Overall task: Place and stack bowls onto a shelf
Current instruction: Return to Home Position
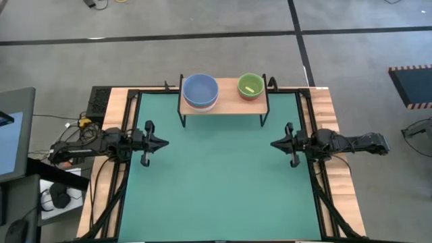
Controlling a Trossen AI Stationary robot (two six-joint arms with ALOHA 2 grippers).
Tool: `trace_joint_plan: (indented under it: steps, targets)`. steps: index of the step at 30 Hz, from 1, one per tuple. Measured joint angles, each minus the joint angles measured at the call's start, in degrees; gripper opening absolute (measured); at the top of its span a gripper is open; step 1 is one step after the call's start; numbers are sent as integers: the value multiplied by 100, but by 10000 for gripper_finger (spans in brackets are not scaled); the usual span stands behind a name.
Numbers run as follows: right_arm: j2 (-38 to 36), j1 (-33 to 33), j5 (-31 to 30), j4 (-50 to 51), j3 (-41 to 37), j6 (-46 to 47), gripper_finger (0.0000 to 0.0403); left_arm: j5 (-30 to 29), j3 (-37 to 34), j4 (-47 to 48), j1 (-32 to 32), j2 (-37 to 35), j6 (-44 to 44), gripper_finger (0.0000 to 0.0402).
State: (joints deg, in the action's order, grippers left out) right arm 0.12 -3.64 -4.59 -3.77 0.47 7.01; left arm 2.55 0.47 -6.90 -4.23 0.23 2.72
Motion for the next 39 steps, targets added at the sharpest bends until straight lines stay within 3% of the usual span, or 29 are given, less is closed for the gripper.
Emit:
trace_joint_plan:
  steps: [9, 23, 39]
  targets:
    - [2, -9, 16, 122, -2, -149, 27, -179, -4, -32, 20, 0, -203, 0]
    - [2, 4, -54, 138, -7, -146, 35, -168, -9, 493, 20, 72, 811, 0]
    - [2, 4, -65, 153, -9, -144, 36, -170, -9, 495, 20, 74, 750, 0]
